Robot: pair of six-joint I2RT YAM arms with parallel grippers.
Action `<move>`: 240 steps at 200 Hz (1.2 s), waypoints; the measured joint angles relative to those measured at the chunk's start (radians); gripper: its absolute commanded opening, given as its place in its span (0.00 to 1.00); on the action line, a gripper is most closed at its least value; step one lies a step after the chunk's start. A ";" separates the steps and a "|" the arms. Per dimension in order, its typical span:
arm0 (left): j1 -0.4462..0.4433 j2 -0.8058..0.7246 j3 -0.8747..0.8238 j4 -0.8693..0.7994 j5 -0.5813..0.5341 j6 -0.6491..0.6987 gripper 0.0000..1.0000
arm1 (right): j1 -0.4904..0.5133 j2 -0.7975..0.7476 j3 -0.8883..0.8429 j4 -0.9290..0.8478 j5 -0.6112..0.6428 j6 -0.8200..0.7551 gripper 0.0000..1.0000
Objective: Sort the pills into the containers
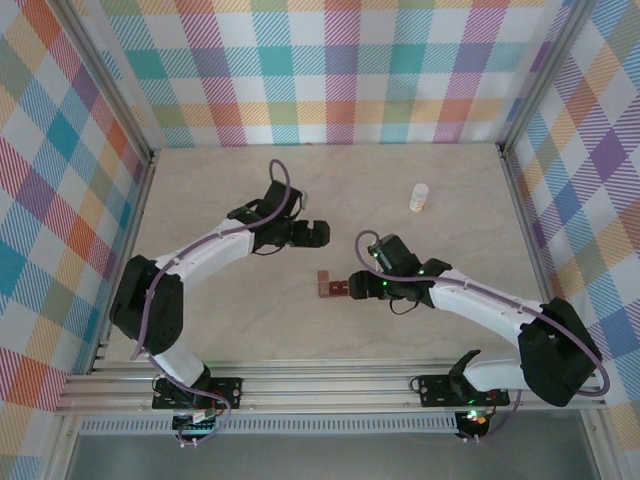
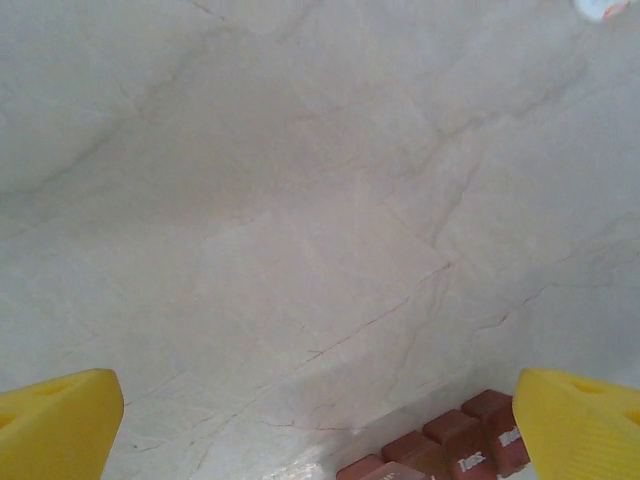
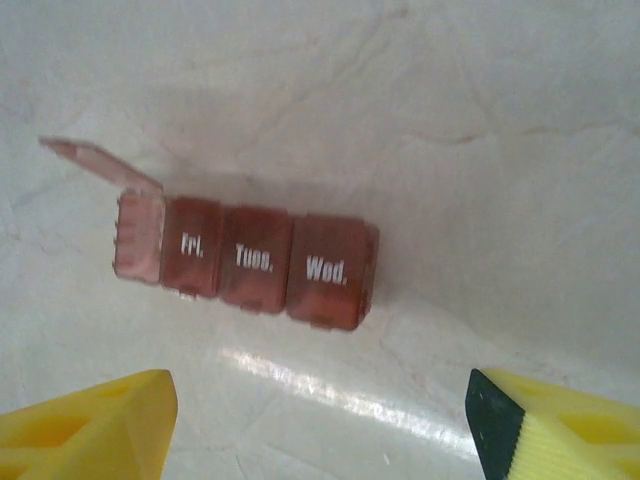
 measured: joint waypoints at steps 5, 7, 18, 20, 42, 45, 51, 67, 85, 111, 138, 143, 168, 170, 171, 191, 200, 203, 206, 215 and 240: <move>0.010 -0.009 0.000 0.000 0.008 -0.003 1.00 | 0.010 0.000 -0.001 -0.005 0.000 0.000 0.77; 0.013 -0.011 0.000 0.000 0.009 -0.005 1.00 | 0.016 0.000 -0.001 -0.008 0.000 0.001 0.77; 0.032 -0.030 -0.006 0.004 0.020 -0.008 1.00 | 0.044 0.001 -0.001 -0.009 0.000 0.004 0.76; 0.036 -0.034 -0.008 0.004 0.022 -0.010 1.00 | 0.050 0.002 -0.001 -0.009 -0.001 0.004 0.76; 0.068 -0.071 -0.032 0.003 0.034 -0.019 1.00 | 0.108 0.026 -0.001 -0.004 -0.004 0.016 0.76; 0.072 -0.075 -0.035 0.003 0.034 -0.019 1.00 | 0.115 0.033 -0.001 -0.002 -0.004 0.016 0.76; 0.078 -0.081 -0.041 0.003 0.034 -0.023 1.00 | 0.130 0.049 0.000 0.002 -0.007 0.021 0.76; 0.091 -0.092 -0.054 0.004 0.036 -0.026 1.00 | 0.166 0.105 0.001 0.019 -0.011 0.039 0.76; 0.101 -0.097 -0.064 0.003 0.043 -0.027 1.00 | 0.196 0.163 0.013 0.036 -0.015 0.057 0.75; 0.123 -0.112 -0.077 0.005 0.057 -0.027 1.00 | 0.215 0.228 0.051 0.072 -0.027 0.080 0.75; 0.144 -0.135 -0.092 0.009 0.064 -0.029 1.00 | 0.217 0.270 0.086 0.113 -0.037 0.096 0.75; 0.148 -0.139 -0.095 0.010 0.066 -0.029 1.00 | 0.217 0.279 0.093 0.117 -0.038 0.099 0.75; 0.157 -0.148 -0.109 0.023 0.068 -0.030 1.00 | 0.217 0.319 0.128 0.136 -0.038 0.109 0.75; 0.158 -0.148 -0.111 0.024 0.068 -0.030 1.00 | 0.217 0.322 0.130 0.137 -0.038 0.109 0.75; 0.158 -0.148 -0.113 0.025 0.068 -0.030 1.00 | 0.217 0.323 0.131 0.138 -0.038 0.109 0.75; 0.162 -0.153 -0.127 0.026 0.074 -0.030 1.00 | 0.217 0.359 0.159 0.149 -0.038 0.110 0.75; 0.163 -0.153 -0.131 0.026 0.076 -0.030 1.00 | 0.217 0.375 0.171 0.151 -0.038 0.110 0.75; 0.163 -0.153 -0.131 0.026 0.077 -0.030 1.00 | 0.217 0.380 0.175 0.151 -0.038 0.110 0.75; 0.163 -0.153 -0.132 0.026 0.078 -0.030 1.00 | 0.217 0.384 0.179 0.151 -0.037 0.109 0.75; 0.164 -0.154 -0.133 0.026 0.080 -0.030 1.00 | 0.217 0.397 0.190 0.151 -0.037 0.109 0.75; 0.167 -0.158 -0.133 0.027 0.087 -0.030 1.00 | 0.217 0.422 0.214 0.151 -0.037 0.109 0.75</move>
